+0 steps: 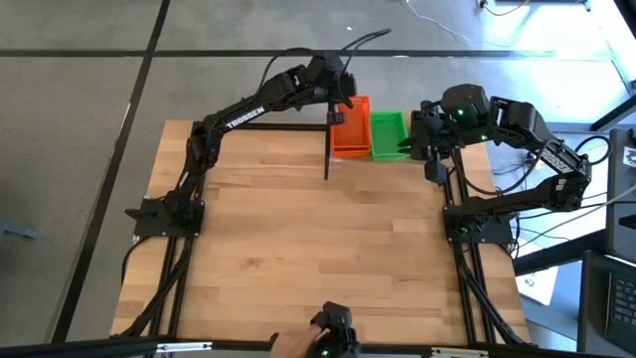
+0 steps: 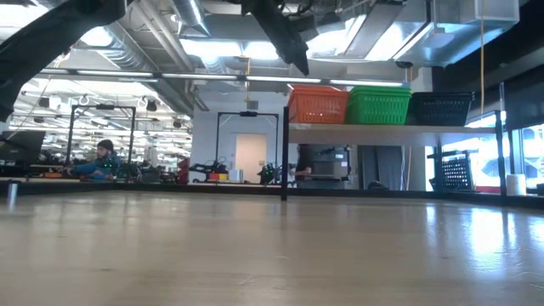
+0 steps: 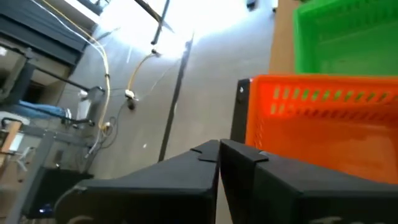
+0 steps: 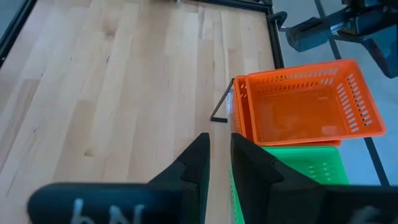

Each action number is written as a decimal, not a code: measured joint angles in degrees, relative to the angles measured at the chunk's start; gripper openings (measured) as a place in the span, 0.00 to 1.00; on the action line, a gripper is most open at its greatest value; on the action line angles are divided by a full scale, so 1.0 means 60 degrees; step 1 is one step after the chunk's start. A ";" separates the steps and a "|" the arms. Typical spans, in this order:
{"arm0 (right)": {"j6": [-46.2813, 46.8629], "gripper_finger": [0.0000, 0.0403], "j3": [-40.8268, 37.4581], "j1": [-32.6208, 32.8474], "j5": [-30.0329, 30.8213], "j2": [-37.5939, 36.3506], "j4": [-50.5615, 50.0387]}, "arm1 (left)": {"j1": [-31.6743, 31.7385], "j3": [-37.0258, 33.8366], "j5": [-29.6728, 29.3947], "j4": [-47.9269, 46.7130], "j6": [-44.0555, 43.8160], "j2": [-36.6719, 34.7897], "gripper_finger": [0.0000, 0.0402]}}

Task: Stack baskets on shelf by color
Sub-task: Stack the orange bin on top of the orange bins on the shelf, then return to Home Position

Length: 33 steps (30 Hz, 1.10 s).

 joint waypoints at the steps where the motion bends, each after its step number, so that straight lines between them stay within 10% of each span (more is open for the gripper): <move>1: 0.0000 0.16 0.0000 0.0000 0.0000 0.0000 0.0024 | -0.0008 0.0017 0.0012 0.0077 -0.0002 0.0019 0.01; 33: 0.0515 0.16 0.0000 -0.0003 0.1756 0.0000 0.0214 | 0.0049 -0.0002 0.0407 -0.0350 -0.0103 0.0251 0.00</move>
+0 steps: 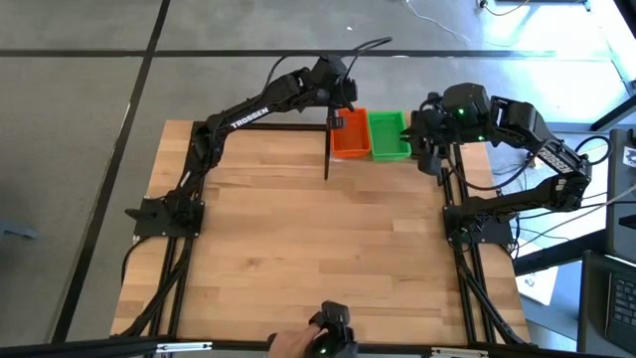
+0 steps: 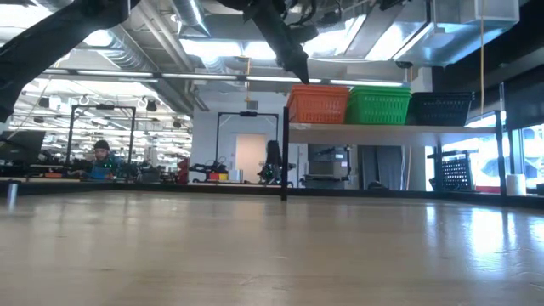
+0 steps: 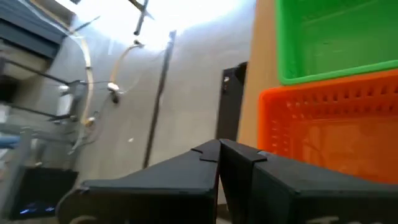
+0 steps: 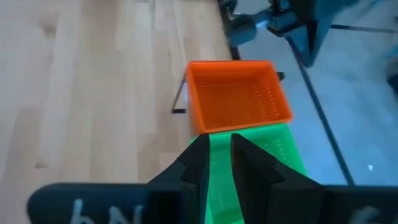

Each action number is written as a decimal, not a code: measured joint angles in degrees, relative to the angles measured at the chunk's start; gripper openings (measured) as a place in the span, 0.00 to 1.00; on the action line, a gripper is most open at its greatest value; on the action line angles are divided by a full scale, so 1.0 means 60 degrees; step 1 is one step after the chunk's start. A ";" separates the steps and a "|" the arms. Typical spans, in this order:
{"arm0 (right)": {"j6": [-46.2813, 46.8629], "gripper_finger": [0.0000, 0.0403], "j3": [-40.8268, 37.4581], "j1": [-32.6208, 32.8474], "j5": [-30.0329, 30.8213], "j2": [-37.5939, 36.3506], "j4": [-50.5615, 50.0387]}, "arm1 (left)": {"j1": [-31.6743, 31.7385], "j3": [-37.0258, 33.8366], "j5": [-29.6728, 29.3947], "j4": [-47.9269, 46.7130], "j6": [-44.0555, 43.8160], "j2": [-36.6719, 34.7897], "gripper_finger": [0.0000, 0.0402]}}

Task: Stack baskets on shelf by color
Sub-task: Return to Home Position

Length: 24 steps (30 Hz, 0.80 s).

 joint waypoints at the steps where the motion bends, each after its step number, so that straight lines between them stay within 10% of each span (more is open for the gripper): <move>1: 0.0028 0.16 0.0000 0.0003 0.0159 -0.0010 0.0070 | -0.0010 0.0000 -0.0190 0.0020 0.0033 -0.0079 0.00; 24: 0.0774 0.01 0.0131 0.0028 0.1237 -0.0693 0.0104 | -0.1997 0.0007 0.0325 -0.3822 -0.3335 -0.3558 0.00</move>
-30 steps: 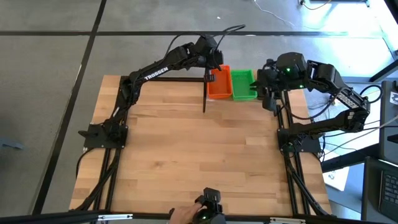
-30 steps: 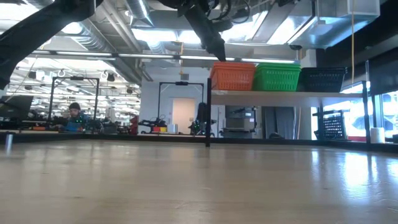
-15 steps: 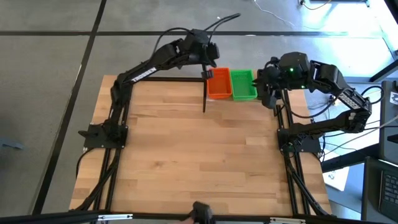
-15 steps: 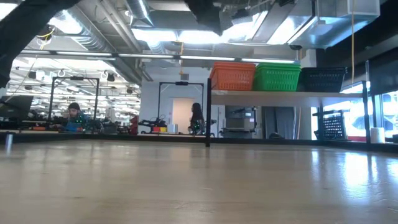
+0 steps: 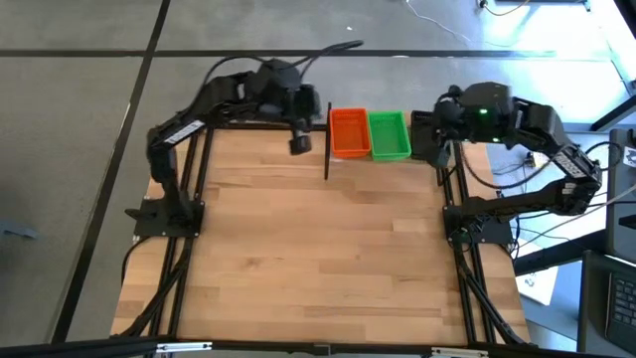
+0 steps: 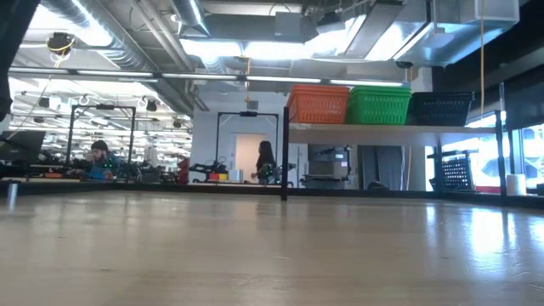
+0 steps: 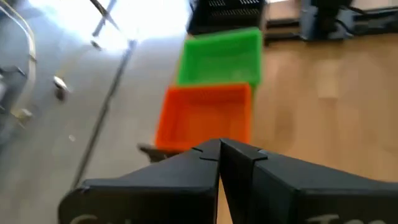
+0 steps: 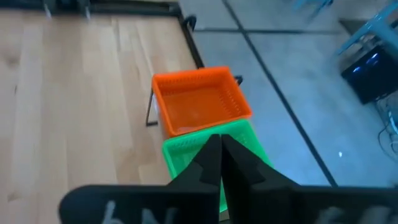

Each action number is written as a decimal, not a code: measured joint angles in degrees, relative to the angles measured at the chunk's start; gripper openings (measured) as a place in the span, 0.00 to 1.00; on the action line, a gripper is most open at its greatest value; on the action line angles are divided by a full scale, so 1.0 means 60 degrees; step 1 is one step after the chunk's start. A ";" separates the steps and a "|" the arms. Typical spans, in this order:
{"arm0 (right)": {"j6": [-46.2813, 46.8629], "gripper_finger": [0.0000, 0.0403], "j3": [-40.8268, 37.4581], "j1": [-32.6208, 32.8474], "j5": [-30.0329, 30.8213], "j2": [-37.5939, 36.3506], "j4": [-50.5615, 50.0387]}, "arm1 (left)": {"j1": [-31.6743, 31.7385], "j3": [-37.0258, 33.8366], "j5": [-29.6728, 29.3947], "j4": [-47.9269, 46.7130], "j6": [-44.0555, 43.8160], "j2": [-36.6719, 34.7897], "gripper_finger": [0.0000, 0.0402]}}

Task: Stack baskets on shelf by color
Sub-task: Return to Home Position

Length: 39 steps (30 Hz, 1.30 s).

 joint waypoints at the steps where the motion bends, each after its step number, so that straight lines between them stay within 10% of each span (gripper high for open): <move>1: -0.0003 0.01 0.0070 0.0000 -0.0007 -0.0121 0.0000 | -0.0081 0.0000 -0.0001 -0.0310 -0.0265 -0.0163 0.00; 20: 0.0479 0.00 0.0212 0.0004 -0.2279 -0.4095 -0.1128 | -0.2346 -0.0007 -0.0822 -0.2094 -0.2436 -0.2442 0.00; 39: 0.0755 0.00 -0.0054 -0.0004 -0.2277 -0.6120 -0.2098 | -0.3438 -0.0057 -0.2257 -0.3005 -0.3183 -0.3891 0.00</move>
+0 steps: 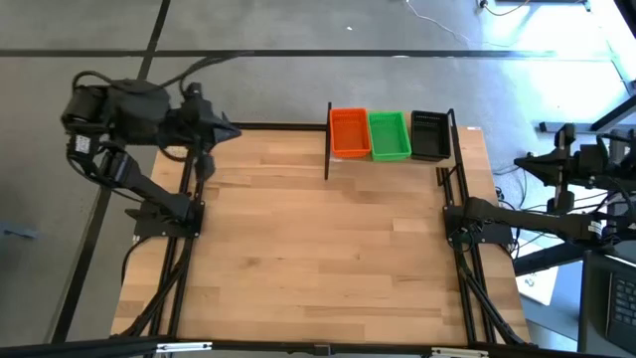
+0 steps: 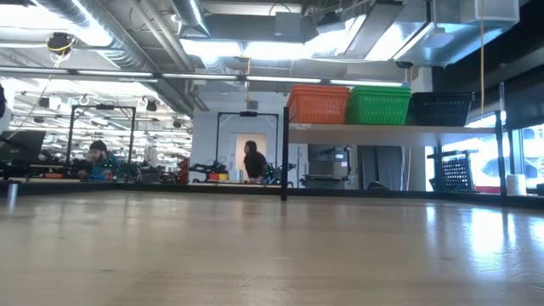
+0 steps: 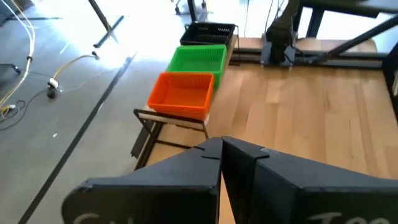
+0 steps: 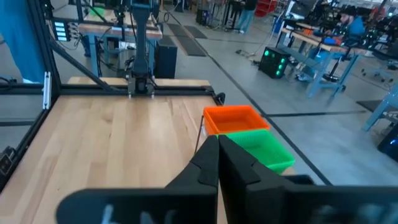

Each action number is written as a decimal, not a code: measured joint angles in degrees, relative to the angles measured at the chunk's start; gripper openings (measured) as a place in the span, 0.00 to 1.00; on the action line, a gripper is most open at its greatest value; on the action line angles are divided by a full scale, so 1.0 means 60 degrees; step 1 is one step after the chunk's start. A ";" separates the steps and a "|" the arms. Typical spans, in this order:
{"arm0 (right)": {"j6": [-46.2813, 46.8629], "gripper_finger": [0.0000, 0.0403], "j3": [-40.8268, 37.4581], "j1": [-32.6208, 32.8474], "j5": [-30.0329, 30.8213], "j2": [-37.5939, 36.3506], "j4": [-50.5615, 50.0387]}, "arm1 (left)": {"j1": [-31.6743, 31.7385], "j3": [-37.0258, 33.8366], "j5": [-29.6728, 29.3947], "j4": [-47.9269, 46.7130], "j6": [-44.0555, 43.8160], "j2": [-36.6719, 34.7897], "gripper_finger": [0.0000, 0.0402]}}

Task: Stack baskets on shelf by color
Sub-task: Return to Home Position

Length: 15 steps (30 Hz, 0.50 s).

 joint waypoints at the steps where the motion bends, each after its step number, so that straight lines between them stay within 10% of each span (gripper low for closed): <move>1: 0.0021 0.00 -0.0150 0.0000 0.0000 -0.0100 0.0000 | -0.0032 -0.0128 -0.0047 0.0021 -0.0063 -0.0069 0.00; 15: 0.0030 0.00 -0.2467 0.0000 -0.0198 -0.1483 0.1230 | -0.0531 -0.6295 -0.0637 0.3253 -0.1168 -0.4081 0.00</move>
